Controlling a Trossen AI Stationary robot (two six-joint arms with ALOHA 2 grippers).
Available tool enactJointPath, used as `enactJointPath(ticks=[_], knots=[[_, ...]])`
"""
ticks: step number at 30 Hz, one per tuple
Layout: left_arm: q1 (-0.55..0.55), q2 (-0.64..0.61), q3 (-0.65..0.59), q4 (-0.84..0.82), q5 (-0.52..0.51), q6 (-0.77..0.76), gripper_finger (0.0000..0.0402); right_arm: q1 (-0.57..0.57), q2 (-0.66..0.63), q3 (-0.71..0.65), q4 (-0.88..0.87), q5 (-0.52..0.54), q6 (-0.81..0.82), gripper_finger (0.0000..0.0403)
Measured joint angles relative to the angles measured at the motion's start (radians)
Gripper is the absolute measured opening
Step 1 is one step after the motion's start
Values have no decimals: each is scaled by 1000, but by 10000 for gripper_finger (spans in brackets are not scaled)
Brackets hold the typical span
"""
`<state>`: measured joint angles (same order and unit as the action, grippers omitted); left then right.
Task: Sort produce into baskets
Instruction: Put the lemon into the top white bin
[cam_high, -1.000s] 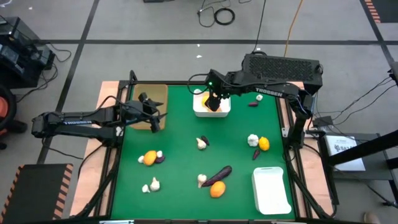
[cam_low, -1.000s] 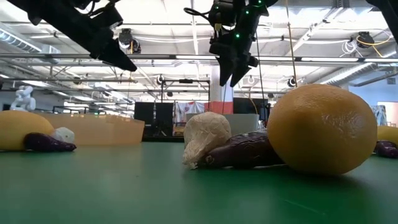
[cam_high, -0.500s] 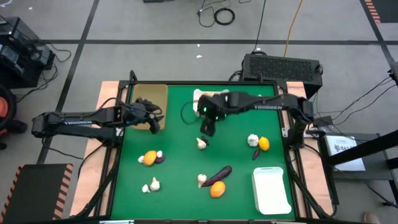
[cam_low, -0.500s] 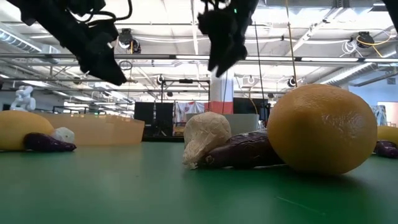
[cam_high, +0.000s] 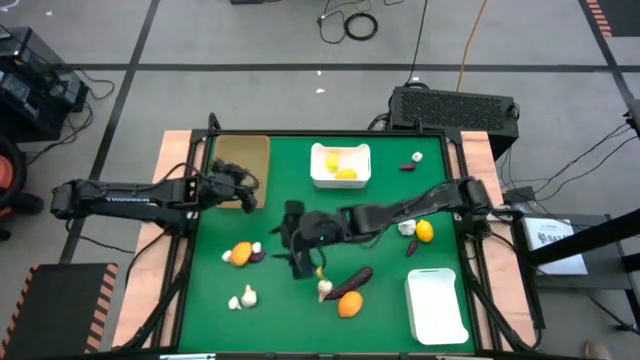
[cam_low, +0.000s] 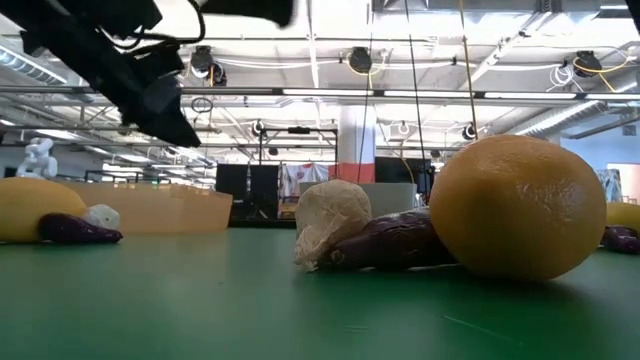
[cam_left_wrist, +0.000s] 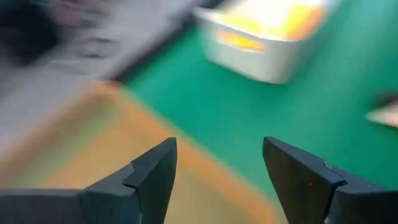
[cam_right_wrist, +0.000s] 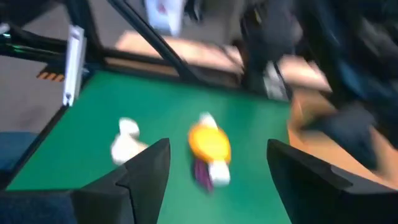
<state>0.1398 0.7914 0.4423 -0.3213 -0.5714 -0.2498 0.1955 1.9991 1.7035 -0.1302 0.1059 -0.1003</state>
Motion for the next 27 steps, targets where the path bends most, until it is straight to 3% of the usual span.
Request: enactJointPath(ticks=[3, 6, 17, 20, 27], knots=[[0, -41, 0, -133, -274, -91, 246, 10, 81, 0, 165, 0, -122, 257], [0, -91, 0, -247, -384, -161, 246, 9, 157, 0, 300, -1, -145, 257], [3, -184, 0, -155, -426, -126, 246, -68, 372, 53, 556, -140, -118, 257], [4, -185, 0, -150, -429, -107, 246, -84, 437, 157, 511, -148, -115, 258], [4, -186, 0, -148, -429, -102, 246, -91, 582, 474, 216, -192, -117, 285]])
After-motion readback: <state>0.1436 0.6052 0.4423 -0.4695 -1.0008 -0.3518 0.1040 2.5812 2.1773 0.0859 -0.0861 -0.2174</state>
